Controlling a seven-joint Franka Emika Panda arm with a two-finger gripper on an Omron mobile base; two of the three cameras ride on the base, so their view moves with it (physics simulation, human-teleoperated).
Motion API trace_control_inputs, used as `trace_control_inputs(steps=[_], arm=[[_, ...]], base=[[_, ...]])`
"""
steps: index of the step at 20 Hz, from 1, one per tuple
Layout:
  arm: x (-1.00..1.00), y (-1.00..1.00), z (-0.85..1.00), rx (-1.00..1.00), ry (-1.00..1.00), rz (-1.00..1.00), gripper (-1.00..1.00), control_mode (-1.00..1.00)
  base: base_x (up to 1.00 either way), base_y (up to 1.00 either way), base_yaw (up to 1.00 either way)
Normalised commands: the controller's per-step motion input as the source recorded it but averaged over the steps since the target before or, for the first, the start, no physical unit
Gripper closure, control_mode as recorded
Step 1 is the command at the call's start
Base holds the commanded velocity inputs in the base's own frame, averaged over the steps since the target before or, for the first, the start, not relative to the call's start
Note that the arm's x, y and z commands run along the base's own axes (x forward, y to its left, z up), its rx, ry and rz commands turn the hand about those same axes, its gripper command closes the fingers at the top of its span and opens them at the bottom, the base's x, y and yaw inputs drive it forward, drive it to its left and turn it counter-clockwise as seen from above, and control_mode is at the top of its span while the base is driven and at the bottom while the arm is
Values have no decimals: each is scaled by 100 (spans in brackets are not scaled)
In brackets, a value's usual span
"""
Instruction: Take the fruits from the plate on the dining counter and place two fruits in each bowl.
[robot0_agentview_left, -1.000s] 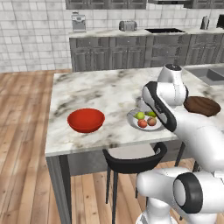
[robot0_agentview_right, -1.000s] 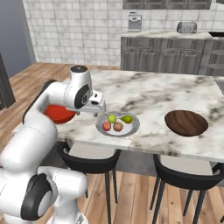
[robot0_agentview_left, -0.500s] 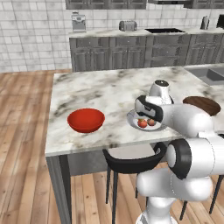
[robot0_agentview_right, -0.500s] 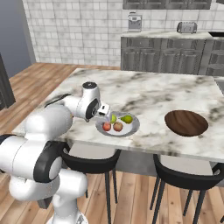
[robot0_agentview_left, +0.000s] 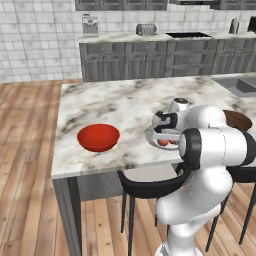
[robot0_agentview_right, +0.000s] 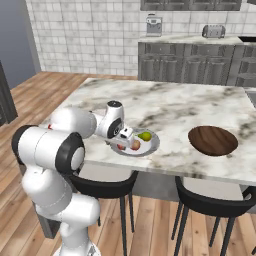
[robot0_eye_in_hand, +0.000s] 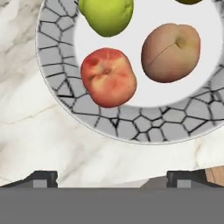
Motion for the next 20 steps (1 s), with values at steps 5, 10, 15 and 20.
trace_control_inputs(steps=[5, 10, 15, 20], arm=[[26, -4, -9, 5, 8, -5, -100, -100], [17, 0, -15, 0, 0, -4, -100, -100], [16, 0, -30, 0, 0, -5, -100, -100], [23, 9, -28, 0, 0, -7, -100, -100]], base=[[0, 0, 0], [0, 0, 0], [0, 0, 0], [0, 0, 0]])
